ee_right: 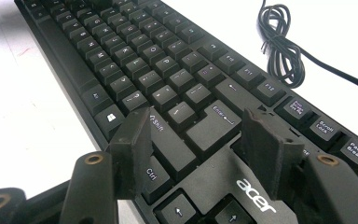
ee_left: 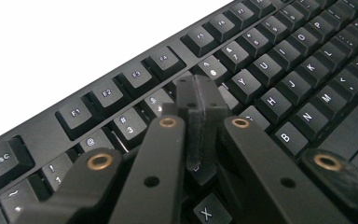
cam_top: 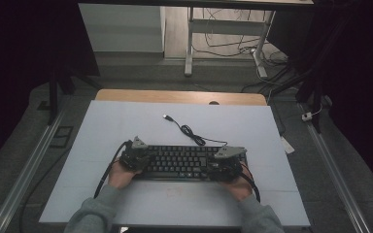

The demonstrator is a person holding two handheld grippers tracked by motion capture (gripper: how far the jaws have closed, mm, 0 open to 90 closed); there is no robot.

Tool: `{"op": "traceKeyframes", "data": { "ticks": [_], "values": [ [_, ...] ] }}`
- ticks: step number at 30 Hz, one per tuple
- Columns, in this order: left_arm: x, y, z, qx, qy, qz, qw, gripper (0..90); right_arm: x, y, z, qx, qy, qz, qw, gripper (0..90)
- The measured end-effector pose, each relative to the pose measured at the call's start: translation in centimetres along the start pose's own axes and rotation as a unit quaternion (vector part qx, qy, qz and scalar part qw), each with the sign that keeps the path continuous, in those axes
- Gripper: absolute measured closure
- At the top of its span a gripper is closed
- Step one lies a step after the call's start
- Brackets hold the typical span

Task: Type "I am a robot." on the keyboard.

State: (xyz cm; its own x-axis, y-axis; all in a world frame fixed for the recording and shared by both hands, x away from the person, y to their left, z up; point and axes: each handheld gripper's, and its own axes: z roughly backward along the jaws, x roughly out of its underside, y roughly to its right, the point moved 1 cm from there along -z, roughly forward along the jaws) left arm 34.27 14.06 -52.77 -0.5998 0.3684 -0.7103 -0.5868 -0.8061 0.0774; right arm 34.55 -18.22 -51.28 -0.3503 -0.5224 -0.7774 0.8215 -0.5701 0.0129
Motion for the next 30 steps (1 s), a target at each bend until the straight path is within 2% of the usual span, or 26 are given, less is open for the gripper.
{"op": "traceKeyframes", "data": {
  "ticks": [5,9,12,19,30],
  "values": [
    [-0.2,-0.6,1.5,0.001,0.033,0.021,0.9992,87.0,0.0,0.0,0.0,-0.002,0.002,0.0,1.0,43.2],
    [-0.1,-1.0,2.5,0.002,0.044,0.03,0.9986,73.1,0.0,0.0,0.0,-0.002,0.002,0.0,1.0,43.2],
    [0.1,-1.2,3.1,0.008,0.04,0.029,0.9987,59.3,0.0,-0.1,0.0,-0.002,0.003,0.0,1.0,43.2],
    [0.5,-1.5,4.2,0.01,0.034,0.034,0.9988,43.3,0.0,-0.1,0.0,-0.004,0.002,0.001,1.0,43.2],
    [0.6,-1.4,4.6,0.022,0.03,0.027,0.9989,35.4,0.0,-0.1,-0.1,-0.005,0.003,0.001,1.0,43.2]
  ]
}}
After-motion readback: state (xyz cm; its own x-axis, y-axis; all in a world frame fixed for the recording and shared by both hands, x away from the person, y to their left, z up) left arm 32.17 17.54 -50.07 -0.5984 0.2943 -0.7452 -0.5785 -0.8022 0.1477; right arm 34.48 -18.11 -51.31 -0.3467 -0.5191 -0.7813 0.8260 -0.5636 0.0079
